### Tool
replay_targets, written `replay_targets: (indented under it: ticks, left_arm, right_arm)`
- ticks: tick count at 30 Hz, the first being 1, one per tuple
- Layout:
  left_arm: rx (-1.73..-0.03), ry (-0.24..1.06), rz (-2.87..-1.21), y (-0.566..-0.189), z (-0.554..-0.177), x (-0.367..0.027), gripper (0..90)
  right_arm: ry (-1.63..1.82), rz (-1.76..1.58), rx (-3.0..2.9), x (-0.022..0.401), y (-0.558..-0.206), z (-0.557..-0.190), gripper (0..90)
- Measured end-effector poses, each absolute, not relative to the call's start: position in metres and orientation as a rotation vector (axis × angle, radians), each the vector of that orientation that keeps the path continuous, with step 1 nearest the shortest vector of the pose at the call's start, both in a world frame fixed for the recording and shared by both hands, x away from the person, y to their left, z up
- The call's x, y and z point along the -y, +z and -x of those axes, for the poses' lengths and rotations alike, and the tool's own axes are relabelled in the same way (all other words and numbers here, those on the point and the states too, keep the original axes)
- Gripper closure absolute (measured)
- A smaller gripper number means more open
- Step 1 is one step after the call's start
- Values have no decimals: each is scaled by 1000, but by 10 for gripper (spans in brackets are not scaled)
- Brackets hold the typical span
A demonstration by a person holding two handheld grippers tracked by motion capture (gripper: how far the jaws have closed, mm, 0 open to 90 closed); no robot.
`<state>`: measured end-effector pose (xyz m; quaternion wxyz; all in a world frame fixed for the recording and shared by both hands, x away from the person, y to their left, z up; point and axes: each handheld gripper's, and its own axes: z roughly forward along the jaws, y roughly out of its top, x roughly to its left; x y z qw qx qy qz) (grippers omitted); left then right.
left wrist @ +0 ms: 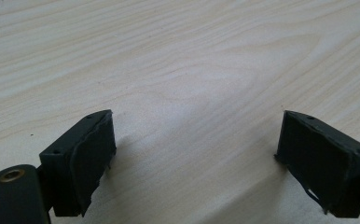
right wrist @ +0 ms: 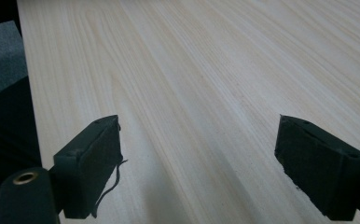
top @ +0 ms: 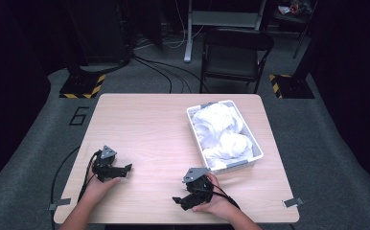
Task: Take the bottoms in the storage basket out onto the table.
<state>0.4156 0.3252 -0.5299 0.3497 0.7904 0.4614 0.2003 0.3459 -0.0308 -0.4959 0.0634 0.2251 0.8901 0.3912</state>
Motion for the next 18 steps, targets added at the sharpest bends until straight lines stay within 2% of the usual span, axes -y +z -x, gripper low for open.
replay_targets:
  ticks: [18]
  left_arm:
    - [-1194, 527, -2042, -530, -415, -325, 109]
  right_arm:
    - [1185, -754, -2646, 32, -448, -358, 168]
